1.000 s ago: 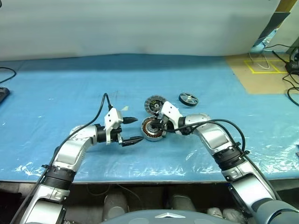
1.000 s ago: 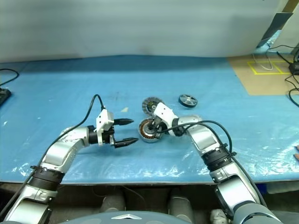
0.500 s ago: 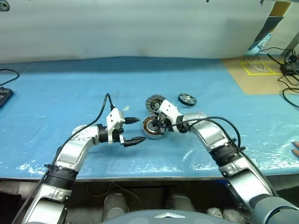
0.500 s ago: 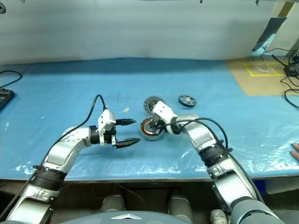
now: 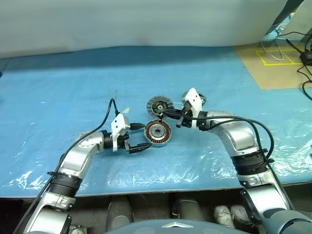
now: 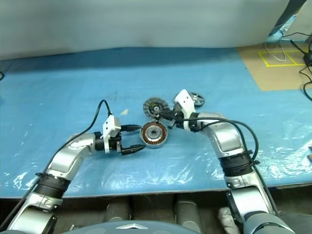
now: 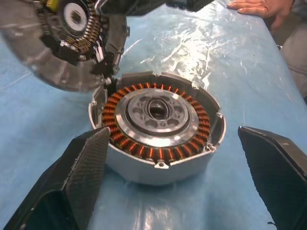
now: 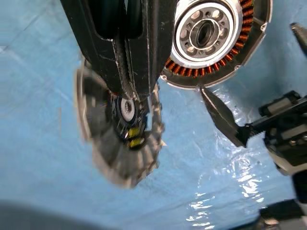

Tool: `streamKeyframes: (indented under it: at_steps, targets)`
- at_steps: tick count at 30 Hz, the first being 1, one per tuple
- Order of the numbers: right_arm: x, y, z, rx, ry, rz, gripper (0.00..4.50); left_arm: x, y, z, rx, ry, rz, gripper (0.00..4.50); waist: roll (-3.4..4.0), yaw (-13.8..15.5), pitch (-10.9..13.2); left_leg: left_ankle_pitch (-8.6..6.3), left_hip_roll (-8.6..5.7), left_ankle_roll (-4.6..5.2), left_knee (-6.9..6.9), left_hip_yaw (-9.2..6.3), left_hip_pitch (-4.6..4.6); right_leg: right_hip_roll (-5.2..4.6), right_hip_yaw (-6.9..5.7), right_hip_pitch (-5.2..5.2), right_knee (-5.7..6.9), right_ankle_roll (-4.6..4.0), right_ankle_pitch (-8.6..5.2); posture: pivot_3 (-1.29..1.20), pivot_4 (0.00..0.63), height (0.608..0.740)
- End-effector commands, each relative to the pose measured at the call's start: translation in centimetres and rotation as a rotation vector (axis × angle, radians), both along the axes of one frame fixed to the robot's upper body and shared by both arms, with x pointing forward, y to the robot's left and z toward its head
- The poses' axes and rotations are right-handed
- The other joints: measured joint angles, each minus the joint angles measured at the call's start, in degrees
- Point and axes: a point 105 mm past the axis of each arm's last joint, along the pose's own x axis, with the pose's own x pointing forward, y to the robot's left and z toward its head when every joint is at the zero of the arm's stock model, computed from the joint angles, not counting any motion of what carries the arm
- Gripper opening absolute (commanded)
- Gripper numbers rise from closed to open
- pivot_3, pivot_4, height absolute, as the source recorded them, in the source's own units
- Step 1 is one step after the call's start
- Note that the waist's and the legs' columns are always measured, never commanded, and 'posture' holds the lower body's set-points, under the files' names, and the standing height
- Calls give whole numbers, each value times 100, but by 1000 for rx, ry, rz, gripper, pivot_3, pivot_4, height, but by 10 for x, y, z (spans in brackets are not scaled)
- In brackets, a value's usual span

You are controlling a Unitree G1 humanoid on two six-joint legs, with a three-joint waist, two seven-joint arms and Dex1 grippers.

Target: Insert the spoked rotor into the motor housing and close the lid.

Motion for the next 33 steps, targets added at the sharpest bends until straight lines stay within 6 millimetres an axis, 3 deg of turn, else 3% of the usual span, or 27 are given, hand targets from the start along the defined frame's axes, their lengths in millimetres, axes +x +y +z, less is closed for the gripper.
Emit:
streamKeyframes:
  at_steps: [1,7,11,22,31,33]
  targets:
    - [-14,9,1,-83,-40,105,35,-1,0,2,-2,-24,-10,4500,2,9,3,-1,3,-2,1,0,2,0,0,1,1,-1,-1,0,150,740]
    - [-18,7,-11,-246,-95,187,35,-1,1,0,0,-25,-8,4500,5,23,41,-18,6,-28,28,5,49,-8,16,16,27,-6,-3,0,150,740]
    - [-13,10,-8,-292,-150,217,35,-2,3,1,1,-26,-7,4500,1,2,48,-18,6,-27,58,22,84,-10,38,42,36,-34,-13,0,150,740]
    - [-8,21,-24,-500,-273,358,35,-3,3,2,1,-31,-6,4500,-9,17,54,-18,9,-26,90,24,87,-9,41,32,94,-46,-11,0,150,740]
    - [-1,21,-26,-562,-318,400,35,-3,0,3,-3,-32,-1,4500,-17,11,59,-19,15,-24,141,23,87,-10,46,25,133,-57,-18,0,150,740]
    - [-2,22,-25,-562,-328,407,417,-3,1,3,-2,-31,1,4500,-17,12,60,-19,16,-24,142,23,87,-9,46,25,133,-58,-18,0,150,740]
